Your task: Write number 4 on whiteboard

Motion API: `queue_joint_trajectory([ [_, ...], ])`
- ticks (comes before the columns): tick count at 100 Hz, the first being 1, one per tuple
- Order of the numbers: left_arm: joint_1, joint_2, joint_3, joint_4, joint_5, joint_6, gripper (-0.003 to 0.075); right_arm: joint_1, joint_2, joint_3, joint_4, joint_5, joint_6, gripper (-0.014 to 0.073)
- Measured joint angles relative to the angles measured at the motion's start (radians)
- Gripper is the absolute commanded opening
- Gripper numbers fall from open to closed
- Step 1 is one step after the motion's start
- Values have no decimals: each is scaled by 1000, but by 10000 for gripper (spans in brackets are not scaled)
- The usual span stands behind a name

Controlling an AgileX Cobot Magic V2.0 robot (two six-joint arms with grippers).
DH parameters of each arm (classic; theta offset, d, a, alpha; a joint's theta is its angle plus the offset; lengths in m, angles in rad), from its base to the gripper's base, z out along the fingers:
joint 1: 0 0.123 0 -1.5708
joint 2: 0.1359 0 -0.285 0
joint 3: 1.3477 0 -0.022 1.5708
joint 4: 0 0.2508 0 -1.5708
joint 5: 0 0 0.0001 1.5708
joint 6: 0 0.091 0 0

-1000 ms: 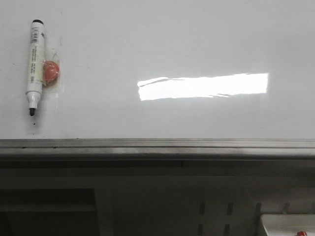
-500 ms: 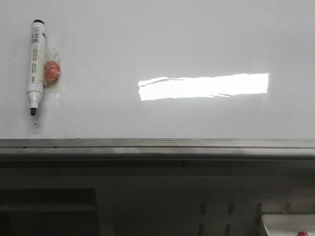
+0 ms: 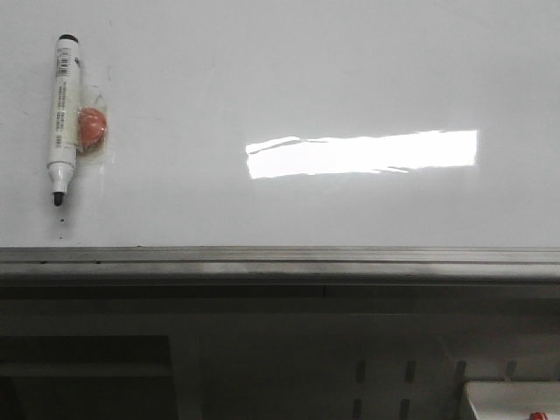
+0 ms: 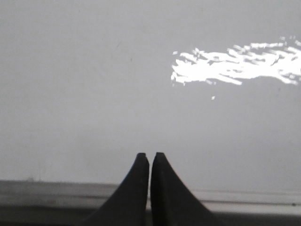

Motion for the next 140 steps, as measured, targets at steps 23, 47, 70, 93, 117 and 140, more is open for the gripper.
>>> queue_joint_trajectory([
  [23,0,0,0,-10,-50,-17,-20,0,23,0,156,-8,0,-64],
  [47,0,141,-43,1,28,-31,-20,0,195,-69,174,27,0,-64],
  [70,0,245,-72,-6,-78,-31,-11,0,293,-181,174,-2,0,-64],
  [93,0,278,-76,-42,-201,-44,229,0,297,-185,174,-38,0,-64],
  [117,-33,338,-78,6,-388,-69,246,0,297,-185,174,-40,0,-64],
  [140,-256,501,-156,263,-428,-341,246,0,297,-185,174,-40,0,-64],
])
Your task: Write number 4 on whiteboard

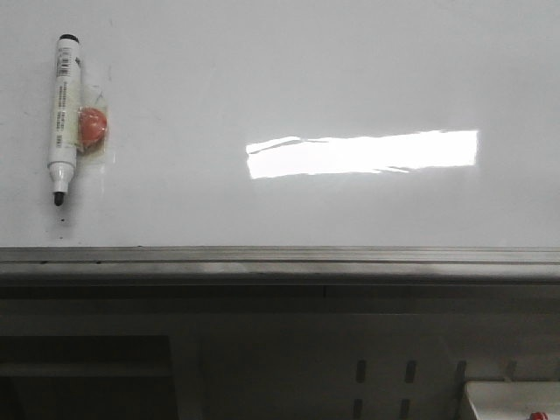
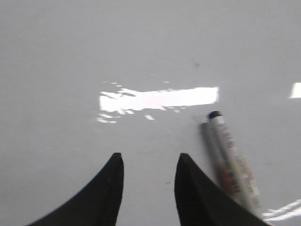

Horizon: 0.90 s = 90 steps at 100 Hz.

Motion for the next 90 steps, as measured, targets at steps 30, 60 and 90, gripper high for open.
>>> queue_joint_trajectory([
  [30,-225,300,-96,1,-36,-56,437,0,0,0,0,0,0,-64],
  [60,-288,534,-120,-65,-113,-58,437,0,0,0,0,0,0,-64],
  [90,-296,651,-131,-89,-174,-58,-14,0,0,0,1,2,0,-64],
])
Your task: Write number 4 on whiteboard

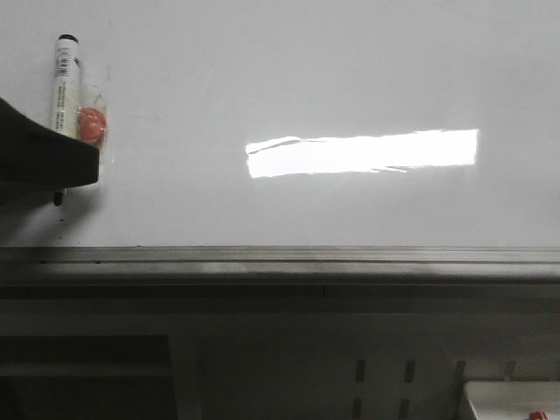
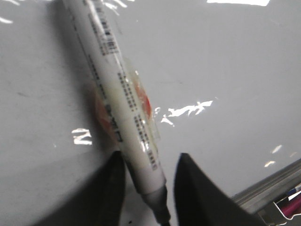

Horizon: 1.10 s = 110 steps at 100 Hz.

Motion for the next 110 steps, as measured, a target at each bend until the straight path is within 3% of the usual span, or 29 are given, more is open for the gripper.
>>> queue_joint_trajectory([
  [23,0,2,0,21,-10,0,-20,30,2,-63,0,122,-9,-64],
  [36,0,-38,0,211,-47,0,-20,114,40,-114,41,193,-83,-64],
  [54,0,-104,0,514,-86,0,-20,326,175,-192,189,231,-270,-64],
  [73,0,-114,0,782,-115,2,-20,602,360,-335,230,202,-324,-54],
  [81,0,-114,0,882,-152,2,-20,716,447,-394,232,177,-351,41],
  [96,0,-114,0,944,-190,2,-20,862,593,-501,234,156,-389,344],
  [101,0,-114,0,950,-192,2,-20,888,637,-526,234,149,-397,378],
  [110,0,-115,0,951,-192,2,-20,905,702,-566,234,146,-401,359],
])
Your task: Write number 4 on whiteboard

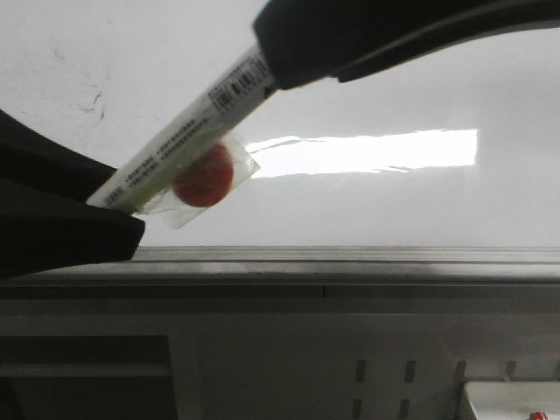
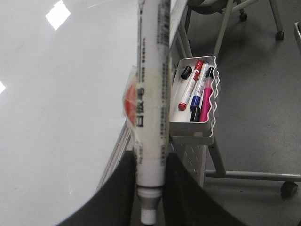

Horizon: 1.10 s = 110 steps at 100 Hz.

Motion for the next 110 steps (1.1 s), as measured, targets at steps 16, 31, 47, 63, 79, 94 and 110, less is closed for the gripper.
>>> queue_joint_trajectory([
  [16,0,0,0,2,-6,0,-20,15,74,-61,0,2,0,285],
  [31,0,0,0,2,-14,2,-20,31,119,-80,0,6,0,223],
  [47,0,0,0,2,-28,2,-20,31,143,-82,0,39,0,76],
  [63,0,0,0,5,-28,11,3,36,143,-83,11,41,-2,-70],
  [79,0,0,0,-5,-24,11,206,36,143,-83,9,39,-2,-70],
  [94,27,-4,0,-99,10,-7,363,17,143,-100,-20,12,-2,-70],
  [110,70,-63,0,-237,97,-13,372,-68,155,-190,-27,34,-2,-70],
])
